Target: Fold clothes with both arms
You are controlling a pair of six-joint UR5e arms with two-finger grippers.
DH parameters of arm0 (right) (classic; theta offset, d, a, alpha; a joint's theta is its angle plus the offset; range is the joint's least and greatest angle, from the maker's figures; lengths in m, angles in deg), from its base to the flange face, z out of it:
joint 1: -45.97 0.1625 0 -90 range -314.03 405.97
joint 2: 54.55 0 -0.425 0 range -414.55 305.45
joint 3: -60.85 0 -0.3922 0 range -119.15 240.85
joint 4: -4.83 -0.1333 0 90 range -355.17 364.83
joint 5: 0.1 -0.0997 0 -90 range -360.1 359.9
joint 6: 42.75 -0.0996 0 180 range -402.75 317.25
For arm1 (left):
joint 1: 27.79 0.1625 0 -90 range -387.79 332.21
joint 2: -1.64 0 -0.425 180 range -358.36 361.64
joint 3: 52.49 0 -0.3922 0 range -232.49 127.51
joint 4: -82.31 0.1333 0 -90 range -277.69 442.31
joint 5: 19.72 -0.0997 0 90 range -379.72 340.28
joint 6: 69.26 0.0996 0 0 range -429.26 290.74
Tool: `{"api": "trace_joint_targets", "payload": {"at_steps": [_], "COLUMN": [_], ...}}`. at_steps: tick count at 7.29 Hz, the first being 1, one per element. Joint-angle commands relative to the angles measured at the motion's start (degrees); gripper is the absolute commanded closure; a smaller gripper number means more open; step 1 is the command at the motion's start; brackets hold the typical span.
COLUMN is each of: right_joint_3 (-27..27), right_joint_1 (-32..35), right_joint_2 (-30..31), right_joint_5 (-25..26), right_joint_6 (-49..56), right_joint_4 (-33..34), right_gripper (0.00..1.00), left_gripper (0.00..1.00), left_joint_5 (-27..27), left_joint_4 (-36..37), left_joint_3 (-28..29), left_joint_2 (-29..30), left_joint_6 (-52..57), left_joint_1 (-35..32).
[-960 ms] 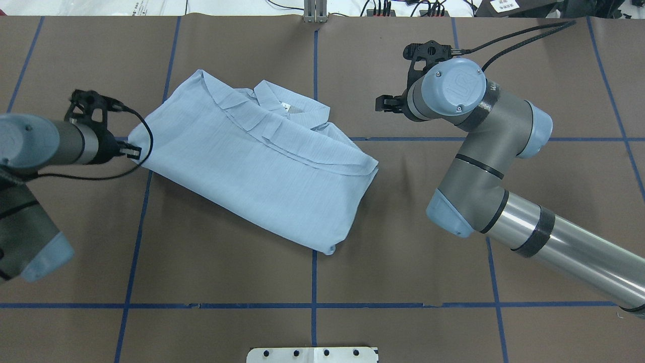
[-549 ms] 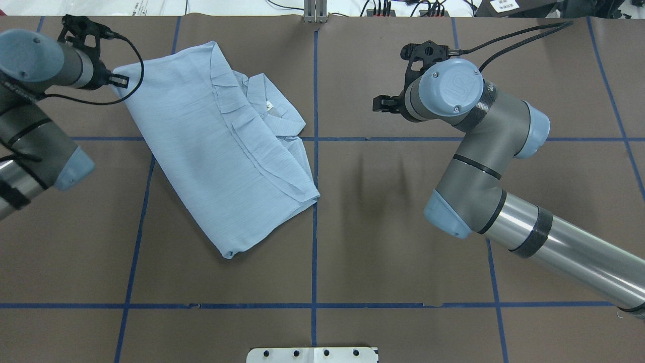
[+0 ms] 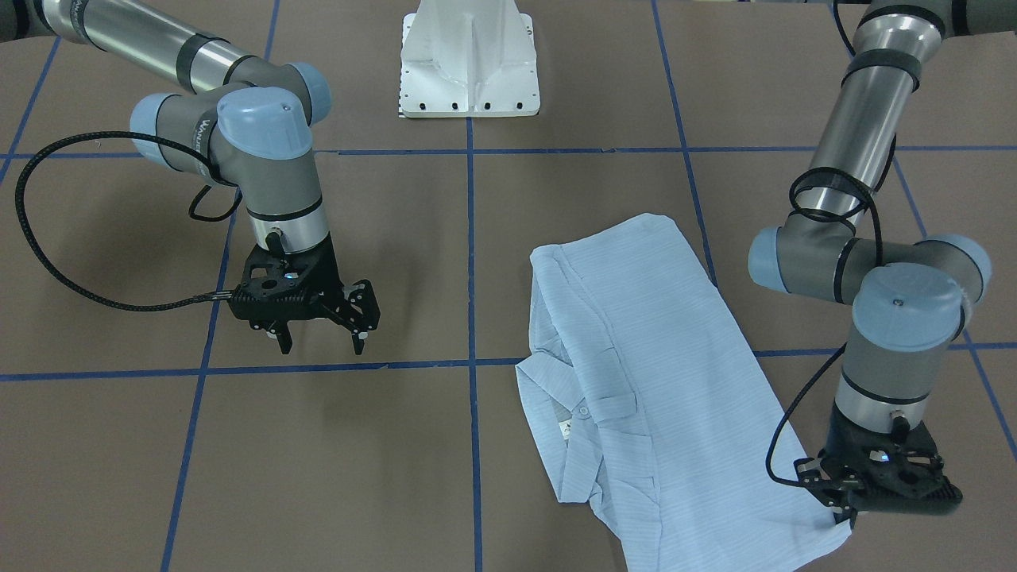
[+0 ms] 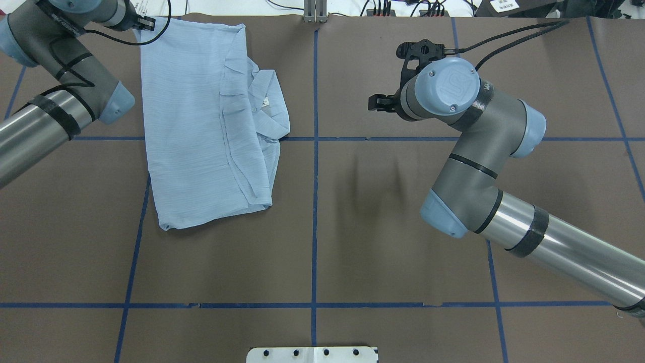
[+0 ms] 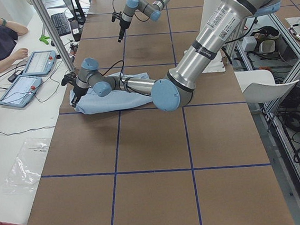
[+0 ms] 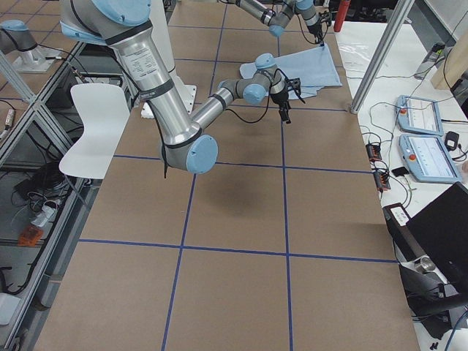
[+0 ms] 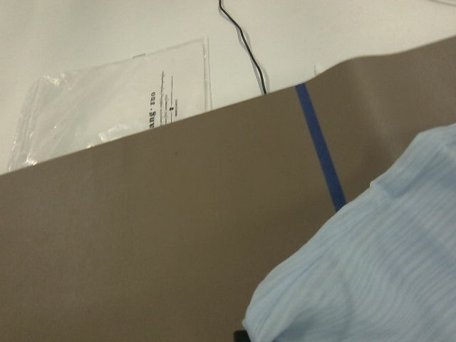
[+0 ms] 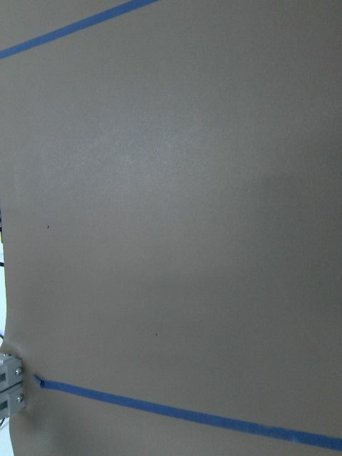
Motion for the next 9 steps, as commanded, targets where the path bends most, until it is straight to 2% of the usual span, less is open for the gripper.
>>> {"api": "trace_joint_targets", "payload": {"at_steps": [1,3,4,5,7,8,9], "right_joint_3": [2.5,13.5,21.0,26.7,32.3,38.2,40.8], "right_joint_1": [-1.5,-6.1,-7.8,-9.4,-10.4,-10.6,-10.7], "right_joint_2": [-5.1,-17.0,-23.1,-27.0,-29.9,-30.9,-32.0], "right_joint_5": [0.2,5.4,7.6,9.6,10.2,11.6,11.7], "right_joint_6": [-7.5,-21.1,-28.0,-33.3,-36.1,-36.5,-36.6], "right_joint_4": [0.2,0.4,0.4,0.3,-2.4,-9.8,-11.0], "right_gripper": [0.00,0.00,0.01,0.02,0.04,0.05,0.05], "left_gripper": [0.00,0.00,0.00,0.00,0.00,0.00,0.00], "left_joint_5": [0.6,0.7,0.7,0.7,0.7,0.7,0.7], "left_joint_4": [-4.8,-6.5,-6.5,-6.6,-6.7,-6.7,-6.7], "left_joint_3": [0.1,-1.6,-4.1,-5.6,-6.1,-6.4,-6.4], "left_joint_2": [-2.3,-4.3,-6.2,-7.6,-8.1,-8.1,-8.1], "left_joint_6": [5.0,4.9,4.8,4.6,4.3,4.3,4.3], "left_joint_1": [-1.8,-1.8,-1.9,-1.9,-1.8,-1.8,-1.8]}}
